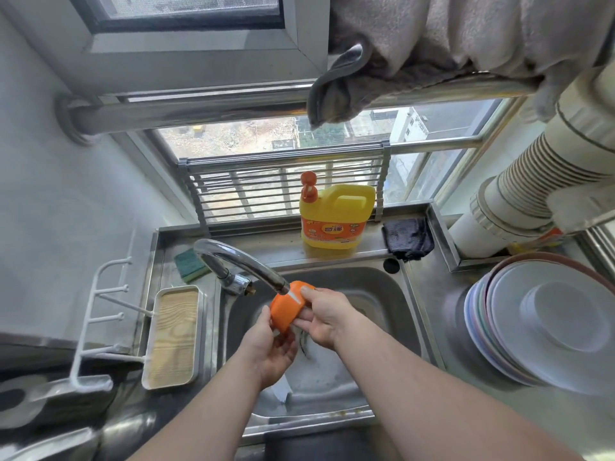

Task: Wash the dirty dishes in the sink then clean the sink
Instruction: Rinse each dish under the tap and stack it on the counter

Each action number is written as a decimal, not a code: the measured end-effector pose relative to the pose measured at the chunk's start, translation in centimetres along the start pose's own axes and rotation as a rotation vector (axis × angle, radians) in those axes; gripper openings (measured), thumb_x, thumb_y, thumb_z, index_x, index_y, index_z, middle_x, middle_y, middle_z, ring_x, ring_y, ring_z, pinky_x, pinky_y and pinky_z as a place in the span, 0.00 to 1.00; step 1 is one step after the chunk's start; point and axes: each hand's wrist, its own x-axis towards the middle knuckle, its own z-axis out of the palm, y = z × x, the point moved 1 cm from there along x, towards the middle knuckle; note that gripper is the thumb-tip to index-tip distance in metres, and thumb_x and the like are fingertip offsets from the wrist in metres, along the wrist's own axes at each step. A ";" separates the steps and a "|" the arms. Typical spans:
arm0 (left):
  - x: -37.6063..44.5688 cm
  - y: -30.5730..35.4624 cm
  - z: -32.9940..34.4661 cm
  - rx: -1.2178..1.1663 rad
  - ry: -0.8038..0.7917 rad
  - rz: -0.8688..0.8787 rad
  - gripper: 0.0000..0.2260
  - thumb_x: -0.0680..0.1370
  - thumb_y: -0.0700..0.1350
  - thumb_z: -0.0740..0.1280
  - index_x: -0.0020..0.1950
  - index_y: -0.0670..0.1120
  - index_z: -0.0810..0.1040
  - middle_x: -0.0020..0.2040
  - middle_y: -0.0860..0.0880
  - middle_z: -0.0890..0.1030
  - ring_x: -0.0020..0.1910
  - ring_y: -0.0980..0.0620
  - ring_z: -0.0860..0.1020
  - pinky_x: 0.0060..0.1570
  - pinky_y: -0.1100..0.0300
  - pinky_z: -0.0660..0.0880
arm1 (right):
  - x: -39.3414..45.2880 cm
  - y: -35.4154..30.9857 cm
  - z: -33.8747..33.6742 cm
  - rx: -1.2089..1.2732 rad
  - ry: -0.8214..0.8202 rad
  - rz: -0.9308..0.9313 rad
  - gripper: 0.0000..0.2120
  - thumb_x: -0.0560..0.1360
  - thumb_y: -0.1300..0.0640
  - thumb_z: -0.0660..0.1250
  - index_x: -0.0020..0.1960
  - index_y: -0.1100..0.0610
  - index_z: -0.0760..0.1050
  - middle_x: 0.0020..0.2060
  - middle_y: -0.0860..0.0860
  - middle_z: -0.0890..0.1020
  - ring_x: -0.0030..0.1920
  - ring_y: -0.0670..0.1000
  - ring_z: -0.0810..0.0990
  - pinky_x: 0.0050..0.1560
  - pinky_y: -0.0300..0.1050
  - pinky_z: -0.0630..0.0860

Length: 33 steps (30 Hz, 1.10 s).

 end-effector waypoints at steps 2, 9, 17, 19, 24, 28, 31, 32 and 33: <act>-0.1 0.4 0.2 -0.004 0.018 0.041 0.19 0.84 0.62 0.64 0.56 0.47 0.79 0.44 0.44 0.77 0.41 0.51 0.76 0.42 0.58 0.76 | 0.0 -0.2 0.1 0.006 0.007 0.002 0.16 0.86 0.62 0.62 0.72 0.64 0.69 0.48 0.62 0.87 0.38 0.56 0.88 0.34 0.53 0.83; -0.3 0.5 2.0 -0.060 -0.074 0.085 0.16 0.88 0.51 0.60 0.60 0.40 0.80 0.49 0.44 0.84 0.45 0.49 0.81 0.43 0.55 0.78 | 0.4 -0.2 -3.8 0.180 0.108 0.096 0.10 0.87 0.61 0.58 0.61 0.63 0.77 0.45 0.59 0.85 0.45 0.57 0.83 0.42 0.55 0.79; -0.6 -0.5 2.9 0.128 -0.122 0.073 0.17 0.86 0.51 0.66 0.60 0.38 0.82 0.42 0.44 0.88 0.38 0.47 0.86 0.38 0.52 0.84 | 0.3 2.0 -7.3 0.261 0.071 0.140 0.19 0.87 0.47 0.59 0.62 0.60 0.81 0.44 0.58 0.89 0.52 0.57 0.85 0.38 0.49 0.81; -0.8 -0.5 2.8 0.184 -0.107 0.086 0.16 0.85 0.52 0.67 0.61 0.40 0.82 0.44 0.43 0.88 0.40 0.46 0.86 0.40 0.51 0.84 | 0.2 2.2 -7.4 0.219 0.073 0.128 0.20 0.85 0.43 0.61 0.61 0.58 0.80 0.47 0.58 0.89 0.54 0.58 0.84 0.40 0.49 0.82; -1.0 -0.3 1.6 0.365 -0.110 0.069 0.18 0.81 0.56 0.71 0.66 0.48 0.82 0.55 0.42 0.84 0.52 0.41 0.80 0.55 0.41 0.79 | -0.4 2.7 -6.3 -0.054 0.022 0.006 0.12 0.82 0.47 0.68 0.64 0.47 0.77 0.59 0.56 0.84 0.57 0.61 0.81 0.46 0.55 0.78; -1.2 -0.4 0.1 0.318 -0.143 -0.081 0.22 0.83 0.63 0.64 0.59 0.45 0.80 0.60 0.37 0.79 0.62 0.29 0.77 0.61 0.31 0.77 | -0.4 3.2 -4.8 -0.220 0.048 -0.177 0.09 0.82 0.56 0.70 0.61 0.48 0.77 0.62 0.53 0.81 0.56 0.57 0.80 0.47 0.52 0.78; -1.4 -0.4 -0.4 0.093 -0.176 -0.148 0.23 0.84 0.62 0.62 0.60 0.42 0.75 0.65 0.33 0.76 0.60 0.28 0.79 0.68 0.32 0.73 | -0.5 3.4 -4.0 -0.393 0.040 -0.327 0.09 0.81 0.58 0.72 0.60 0.49 0.79 0.62 0.56 0.80 0.59 0.57 0.80 0.50 0.50 0.79; -1.4 -0.3 -0.4 0.058 -0.175 -0.147 0.23 0.84 0.61 0.63 0.61 0.40 0.75 0.67 0.32 0.75 0.59 0.29 0.80 0.69 0.33 0.74 | -0.6 3.4 -3.9 -0.420 0.041 -0.361 0.10 0.82 0.58 0.71 0.62 0.49 0.79 0.63 0.55 0.80 0.60 0.56 0.80 0.54 0.50 0.80; -1.3 -0.2 -0.4 0.040 -0.167 -0.138 0.24 0.84 0.61 0.64 0.63 0.39 0.74 0.67 0.32 0.75 0.59 0.29 0.81 0.68 0.34 0.75 | -0.5 3.5 -3.8 -0.433 0.046 -0.378 0.12 0.83 0.58 0.69 0.66 0.49 0.78 0.65 0.54 0.80 0.62 0.55 0.79 0.60 0.52 0.79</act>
